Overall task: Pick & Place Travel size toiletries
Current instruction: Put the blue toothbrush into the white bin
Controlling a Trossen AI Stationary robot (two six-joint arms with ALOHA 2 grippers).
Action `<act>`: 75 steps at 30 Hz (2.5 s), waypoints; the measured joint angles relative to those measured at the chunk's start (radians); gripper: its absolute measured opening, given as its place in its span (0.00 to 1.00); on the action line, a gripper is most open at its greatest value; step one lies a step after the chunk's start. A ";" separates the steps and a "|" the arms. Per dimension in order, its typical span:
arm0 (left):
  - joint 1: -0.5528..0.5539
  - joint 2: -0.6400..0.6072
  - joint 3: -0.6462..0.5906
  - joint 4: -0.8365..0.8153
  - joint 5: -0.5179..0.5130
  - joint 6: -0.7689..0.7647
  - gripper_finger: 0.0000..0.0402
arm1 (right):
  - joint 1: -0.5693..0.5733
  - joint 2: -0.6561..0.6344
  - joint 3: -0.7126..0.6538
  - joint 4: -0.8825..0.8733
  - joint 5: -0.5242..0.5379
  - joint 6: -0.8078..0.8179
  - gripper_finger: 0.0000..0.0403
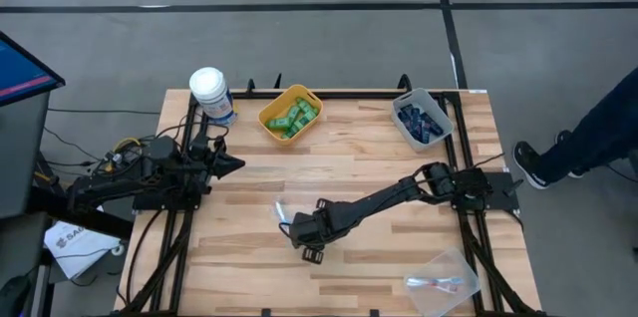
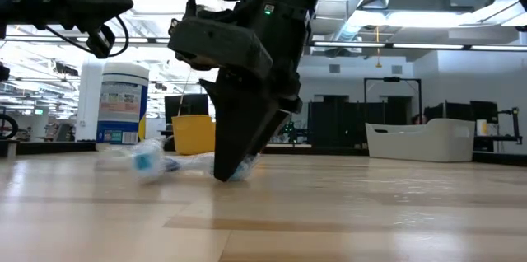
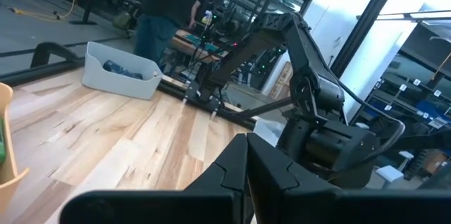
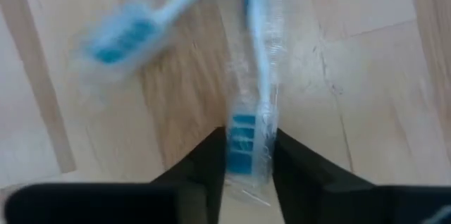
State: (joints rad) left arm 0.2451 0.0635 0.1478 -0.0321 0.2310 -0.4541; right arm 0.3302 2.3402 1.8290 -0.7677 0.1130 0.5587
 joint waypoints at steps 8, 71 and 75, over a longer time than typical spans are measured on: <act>0.000 0.000 0.000 0.000 0.001 0.001 0.00 | 0.018 -0.016 -0.003 -0.053 -0.050 0.055 0.15; 0.000 0.003 0.000 -0.001 0.023 0.022 0.00 | 0.708 -0.520 -0.097 -0.799 -0.579 0.881 0.19; 0.000 0.003 0.000 0.000 0.023 0.007 0.00 | 0.699 -0.520 -0.134 -0.798 -0.614 0.766 0.19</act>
State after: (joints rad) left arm 0.2451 0.0666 0.1478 -0.0322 0.2543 -0.4471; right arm 1.0289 1.8206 1.6951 -1.5660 -0.5007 1.3243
